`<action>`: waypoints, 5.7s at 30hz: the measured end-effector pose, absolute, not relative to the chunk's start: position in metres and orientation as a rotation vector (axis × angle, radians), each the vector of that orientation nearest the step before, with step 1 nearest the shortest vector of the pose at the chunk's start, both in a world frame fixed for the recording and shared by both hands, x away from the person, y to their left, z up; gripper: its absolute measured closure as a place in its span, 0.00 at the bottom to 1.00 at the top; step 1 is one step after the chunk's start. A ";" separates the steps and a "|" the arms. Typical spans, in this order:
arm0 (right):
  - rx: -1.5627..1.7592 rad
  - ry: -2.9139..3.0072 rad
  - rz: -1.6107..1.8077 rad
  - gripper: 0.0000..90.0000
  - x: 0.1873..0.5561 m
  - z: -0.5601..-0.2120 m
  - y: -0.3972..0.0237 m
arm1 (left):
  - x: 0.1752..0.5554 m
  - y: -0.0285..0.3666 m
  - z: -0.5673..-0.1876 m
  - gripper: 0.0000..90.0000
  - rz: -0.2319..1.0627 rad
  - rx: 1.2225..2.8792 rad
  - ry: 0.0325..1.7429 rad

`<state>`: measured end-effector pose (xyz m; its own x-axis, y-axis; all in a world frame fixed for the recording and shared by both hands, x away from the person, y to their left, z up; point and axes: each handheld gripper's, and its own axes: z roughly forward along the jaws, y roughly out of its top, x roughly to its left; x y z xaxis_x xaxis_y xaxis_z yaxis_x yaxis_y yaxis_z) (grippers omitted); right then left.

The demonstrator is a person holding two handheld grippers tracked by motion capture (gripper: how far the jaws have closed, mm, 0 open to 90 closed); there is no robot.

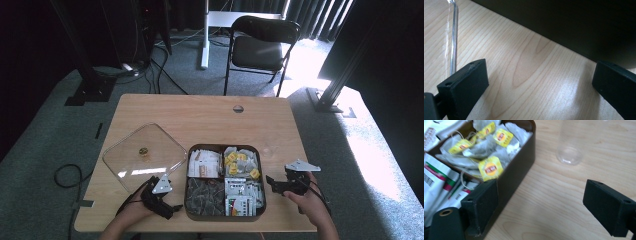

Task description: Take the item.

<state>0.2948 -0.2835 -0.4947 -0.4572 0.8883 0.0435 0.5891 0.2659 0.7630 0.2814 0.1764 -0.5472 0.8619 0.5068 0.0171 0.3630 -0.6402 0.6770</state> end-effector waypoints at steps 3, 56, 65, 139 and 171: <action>1.328 2.154 1.049 0.15 0.296 -0.490 -0.279 | 0.281 0.176 -0.547 0.01 0.267 2.331 0.627; 1.136 2.411 1.031 0.59 0.346 -0.495 -0.190 | 0.281 0.176 -0.547 0.01 0.269 2.331 0.632; 1.145 2.463 1.015 0.88 0.347 -0.496 -0.187 | 0.281 0.176 -0.547 0.01 0.269 2.331 0.632; 1.213 2.009 1.329 0.94 0.377 -0.404 -0.262 | 0.281 0.176 -0.547 0.01 0.269 2.331 0.632; 1.379 1.952 1.261 0.94 0.403 -0.426 -0.306 | 0.281 0.176 -0.547 0.01 0.271 2.329 0.636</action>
